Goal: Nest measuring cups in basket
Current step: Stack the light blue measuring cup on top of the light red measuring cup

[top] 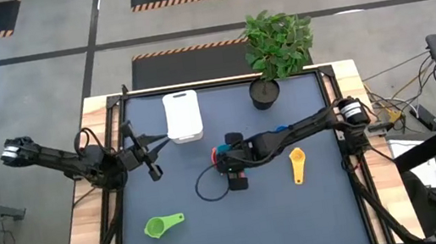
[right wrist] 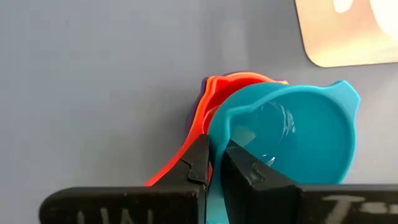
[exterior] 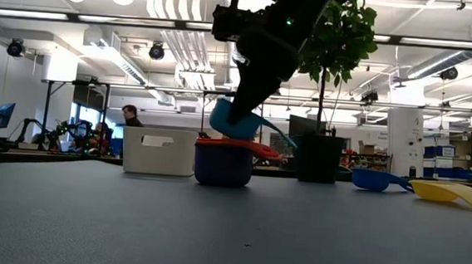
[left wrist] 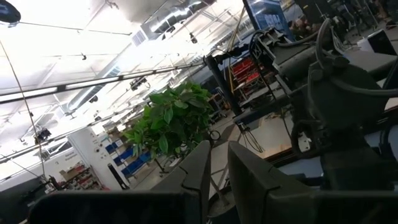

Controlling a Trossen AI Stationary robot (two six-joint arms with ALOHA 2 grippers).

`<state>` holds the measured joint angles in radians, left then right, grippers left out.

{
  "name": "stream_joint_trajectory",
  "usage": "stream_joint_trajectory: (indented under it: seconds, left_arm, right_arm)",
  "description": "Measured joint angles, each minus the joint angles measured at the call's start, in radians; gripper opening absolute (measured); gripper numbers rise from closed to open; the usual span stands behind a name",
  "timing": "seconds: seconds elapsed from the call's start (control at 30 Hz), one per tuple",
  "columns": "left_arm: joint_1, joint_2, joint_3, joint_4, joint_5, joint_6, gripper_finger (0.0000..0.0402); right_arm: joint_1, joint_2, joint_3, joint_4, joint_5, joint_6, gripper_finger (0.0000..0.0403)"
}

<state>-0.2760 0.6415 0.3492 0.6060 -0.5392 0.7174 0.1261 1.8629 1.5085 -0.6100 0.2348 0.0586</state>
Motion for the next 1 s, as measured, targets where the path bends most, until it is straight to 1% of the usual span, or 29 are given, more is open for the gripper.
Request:
stream_joint_trajectory:
  seconds: [0.17,0.5,0.67,0.83,0.9,1.0]
  left_arm:
    - [0.000,0.000,0.000,0.000,0.000,0.000,0.0038]
    - [0.000,0.000,0.000,0.004,0.000,0.000,0.0038]
    - [0.000,0.000,0.000,0.005,0.000,0.000,0.0038]
    - [0.000,0.000,0.000,0.005,0.000,0.000,0.0038]
    - [0.000,0.000,0.000,0.005,0.000,0.000,0.0038]
    - [0.000,0.000,0.000,0.006,0.000,0.000,0.0038]
  right_arm:
    - [-0.001,0.000,0.001,0.029,-0.006,-0.007,0.0018]
    - [-0.002,0.000,0.001,0.048,-0.007,-0.007,0.0087]
    - [-0.002,0.000,0.001,0.048,-0.007,-0.008,0.0108]
    - [-0.002,0.000,0.005,0.047,-0.007,-0.010,0.0111]
    - [-0.002,-0.003,0.010,0.046,-0.007,-0.009,0.0104]
    - [-0.005,-0.014,0.030,0.004,-0.003,0.007,0.0081]
